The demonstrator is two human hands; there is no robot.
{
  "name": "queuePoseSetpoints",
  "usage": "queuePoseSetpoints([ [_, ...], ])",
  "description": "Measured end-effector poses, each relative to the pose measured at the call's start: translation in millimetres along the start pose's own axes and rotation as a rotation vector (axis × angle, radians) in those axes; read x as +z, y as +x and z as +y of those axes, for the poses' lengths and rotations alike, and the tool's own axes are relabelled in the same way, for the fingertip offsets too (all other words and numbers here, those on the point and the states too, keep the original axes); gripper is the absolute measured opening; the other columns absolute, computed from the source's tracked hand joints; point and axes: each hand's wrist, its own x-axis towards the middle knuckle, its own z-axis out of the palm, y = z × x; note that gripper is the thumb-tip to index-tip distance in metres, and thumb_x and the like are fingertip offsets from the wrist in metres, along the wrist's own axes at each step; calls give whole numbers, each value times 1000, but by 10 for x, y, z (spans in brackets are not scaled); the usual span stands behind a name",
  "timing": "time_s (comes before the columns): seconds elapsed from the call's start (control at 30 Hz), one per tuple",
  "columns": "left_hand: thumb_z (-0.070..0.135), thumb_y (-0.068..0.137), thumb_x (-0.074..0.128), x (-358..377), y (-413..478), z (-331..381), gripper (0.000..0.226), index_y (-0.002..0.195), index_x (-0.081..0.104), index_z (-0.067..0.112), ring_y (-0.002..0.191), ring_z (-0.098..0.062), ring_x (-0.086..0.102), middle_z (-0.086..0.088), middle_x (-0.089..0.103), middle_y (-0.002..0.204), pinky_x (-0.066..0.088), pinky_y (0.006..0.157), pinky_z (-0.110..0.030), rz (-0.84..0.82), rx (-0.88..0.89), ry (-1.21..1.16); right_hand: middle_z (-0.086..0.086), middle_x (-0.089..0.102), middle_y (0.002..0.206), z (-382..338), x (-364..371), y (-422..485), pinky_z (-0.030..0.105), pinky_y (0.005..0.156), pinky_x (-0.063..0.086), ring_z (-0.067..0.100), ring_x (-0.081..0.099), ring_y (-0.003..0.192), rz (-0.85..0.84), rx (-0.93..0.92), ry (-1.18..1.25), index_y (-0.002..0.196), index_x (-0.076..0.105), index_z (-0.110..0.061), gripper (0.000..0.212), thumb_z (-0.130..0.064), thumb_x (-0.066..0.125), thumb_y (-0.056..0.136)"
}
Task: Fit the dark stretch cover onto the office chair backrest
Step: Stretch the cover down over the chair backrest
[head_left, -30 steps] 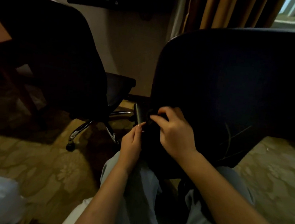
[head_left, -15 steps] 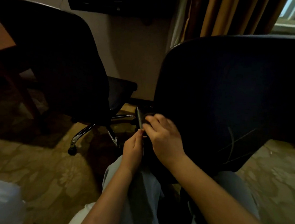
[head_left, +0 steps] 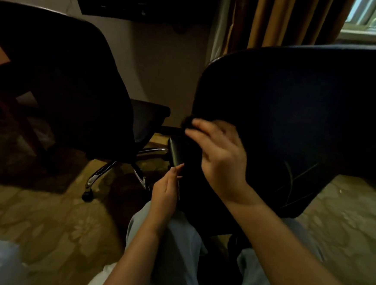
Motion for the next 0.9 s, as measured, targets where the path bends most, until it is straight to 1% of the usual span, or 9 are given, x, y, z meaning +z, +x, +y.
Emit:
queuePoseSetpoints([
  [0.13, 43, 99, 31, -23, 2, -24, 39, 114, 63, 25, 100, -17, 65, 1, 70, 102, 51, 82, -27, 17, 48, 63, 2, 66, 118, 90, 326, -523, 33, 89, 48, 19, 49, 109, -281, -73, 47, 106, 72, -12, 39, 4, 72, 71],
  [0.2, 41, 100, 35, -16, -18, -19, 37, 123, 58, 23, 106, -12, 61, 2, 66, 112, 49, 85, -20, 7, 85, 180, 0, 69, 110, 118, 380, -715, 32, 82, 52, 16, 49, 105, -352, -37, 90, 99, 75, -14, 40, 4, 77, 63],
  [0.27, 43, 98, 40, -10, -66, -18, 42, 131, 52, 20, 110, -6, 57, 5, 61, 120, 49, 90, -23, 36, 207, 340, -2, 70, 107, 185, 359, -842, 33, 78, 57, 14, 47, 106, -411, 22, 115, 97, 75, -16, 39, 0, 80, 63],
  [0.33, 44, 94, 43, 7, -124, -15, 45, 128, 51, 16, 107, -9, 57, 3, 57, 120, 52, 88, -29, 84, 366, 469, -1, 69, 109, 294, 271, -880, 35, 79, 56, 16, 48, 108, -370, 62, 138, 101, 74, -17, 29, -8, 71, 74],
  [0.4, 38, 93, 46, 41, -164, -20, 42, 126, 51, 13, 108, -14, 56, -3, 55, 121, 52, 89, -31, 133, 522, 601, 2, 66, 113, 363, 107, -791, 35, 84, 52, 20, 51, 107, -212, 95, 138, 106, 72, -16, 27, -16, 59, 82],
  [0.53, 25, 92, 53, 131, -169, -41, 43, 131, 47, 8, 126, -23, 48, -12, 51, 134, 42, 105, -31, 152, 812, 766, 5, 51, 121, 412, -239, -457, 25, 97, 44, 21, 53, 110, 204, 234, 134, 116, 64, -5, 29, -6, 57, 88],
  [0.6, 23, 92, 54, 174, -156, -38, 45, 133, 46, 7, 133, -25, 42, -13, 46, 141, 38, 109, -35, 143, 862, 811, 5, 49, 120, 475, -275, -355, 25, 98, 43, 22, 52, 111, 281, 265, 90, 116, 62, -4, 28, -2, 56, 89],
  [0.73, 23, 91, 53, 249, -136, -75, 51, 138, 41, 11, 142, -26, 30, -9, 33, 151, 31, 113, -45, 116, 876, 916, 4, 64, 107, 625, -38, -584, 25, 91, 44, 22, 54, 100, 134, 191, -21, 104, 73, -11, 21, -6, 68, 84],
  [0.9, 28, 91, 50, 291, -121, -98, 56, 144, 34, 16, 145, -22, 21, -3, 23, 156, 19, 119, -41, 91, 856, 1028, -2, 68, 100, 679, 136, -1070, 21, 79, 48, 18, 55, 95, -93, 163, -9, 99, 75, -19, 22, -16, 61, 82],
])
